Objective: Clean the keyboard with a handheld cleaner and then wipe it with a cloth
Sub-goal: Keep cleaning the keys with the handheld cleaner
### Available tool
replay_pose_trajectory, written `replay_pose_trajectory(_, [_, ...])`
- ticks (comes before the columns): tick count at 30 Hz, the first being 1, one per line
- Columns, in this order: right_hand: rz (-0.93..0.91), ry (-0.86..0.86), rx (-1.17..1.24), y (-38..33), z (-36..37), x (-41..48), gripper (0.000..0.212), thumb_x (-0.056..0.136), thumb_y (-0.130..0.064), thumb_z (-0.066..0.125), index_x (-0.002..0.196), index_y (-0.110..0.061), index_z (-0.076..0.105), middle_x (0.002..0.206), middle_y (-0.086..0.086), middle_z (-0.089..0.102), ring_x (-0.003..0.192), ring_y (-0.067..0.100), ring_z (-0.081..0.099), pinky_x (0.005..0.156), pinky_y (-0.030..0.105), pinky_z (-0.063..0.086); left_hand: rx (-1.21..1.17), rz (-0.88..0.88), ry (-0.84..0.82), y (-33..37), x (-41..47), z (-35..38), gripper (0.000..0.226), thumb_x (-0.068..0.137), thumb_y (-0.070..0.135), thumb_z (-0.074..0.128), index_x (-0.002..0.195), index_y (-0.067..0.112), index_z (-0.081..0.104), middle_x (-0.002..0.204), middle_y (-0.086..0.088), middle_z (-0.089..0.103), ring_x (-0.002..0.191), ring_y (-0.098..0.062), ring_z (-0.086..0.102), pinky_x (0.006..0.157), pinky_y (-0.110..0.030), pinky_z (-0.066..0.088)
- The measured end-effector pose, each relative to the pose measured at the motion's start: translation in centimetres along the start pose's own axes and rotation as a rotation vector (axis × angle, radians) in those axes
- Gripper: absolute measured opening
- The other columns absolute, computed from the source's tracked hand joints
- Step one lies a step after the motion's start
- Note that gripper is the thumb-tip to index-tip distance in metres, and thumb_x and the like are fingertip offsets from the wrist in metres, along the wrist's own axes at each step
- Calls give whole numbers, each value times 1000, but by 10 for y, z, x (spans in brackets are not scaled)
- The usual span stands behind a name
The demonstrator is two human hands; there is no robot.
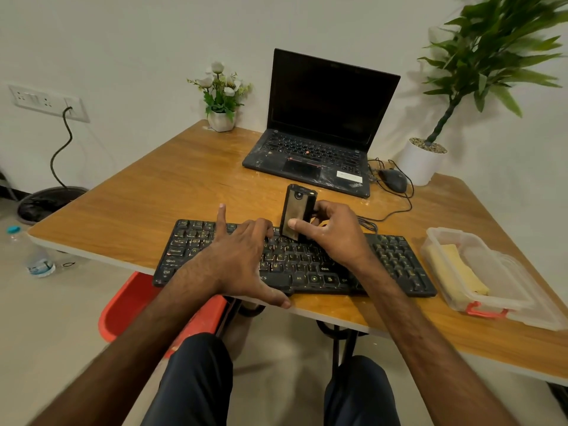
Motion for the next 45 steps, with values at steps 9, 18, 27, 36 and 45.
replay_pose_trajectory(9, [27, -21, -29, 0, -1, -1, 40, 78, -47, 78, 108, -21, 72, 92, -10, 72, 78, 5, 67, 70, 29, 58, -4, -13, -14, 0, -1, -1, 124, 55, 97, 54, 141, 14, 24, 142, 6, 40, 141, -11, 34, 114, -68, -16])
replay_pose_trajectory(18, [44, 73, 50, 0, -11, 1, 42, 83, -49, 72, 108, -15, 73, 91, -8, 73, 76, 6, 69, 69, 33, 61, -6, -17, -15, -1, -1, 0, 126, 54, 98, 54, 141, 12, 23, 143, 6, 39, 142, -11, 33, 113, -69, -17])
replay_pose_trajectory(27, [25, 124, 45, -4, -5, -3, 29, 86, -45, 70, 105, -23, 68, 92, -11, 70, 81, 6, 67, 70, 32, 60, 0, -20, -9, 1, -2, 0, 125, 55, 98, 54, 141, 13, 24, 143, 5, 39, 140, -11, 34, 114, -68, -17])
replay_pose_trajectory(36, [115, 83, 180, 12, -8, -3, 40, 79, -42, 79, 111, -19, 69, 97, -6, 73, 85, 6, 70, 72, 26, 60, -1, -14, -3, -1, 0, 1, 122, 54, 99, 52, 139, 15, 25, 142, 4, 40, 139, -12, 36, 113, -69, -17])
replay_pose_trajectory(45, [-70, 138, -136, 0, -6, -3, 47, 91, -49, 62, 117, -10, 66, 103, -1, 71, 83, 6, 65, 62, 10, 48, -10, -4, 20, -1, -1, 1, 120, 54, 100, 51, 136, 15, 28, 138, 6, 41, 137, -11, 38, 113, -68, -18])
Point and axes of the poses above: each hand's wrist, its own x-axis towards the middle knuckle, its own z-axis out of the palm, y = z × x, the point moved 5 cm from there along x, towards the middle knuckle
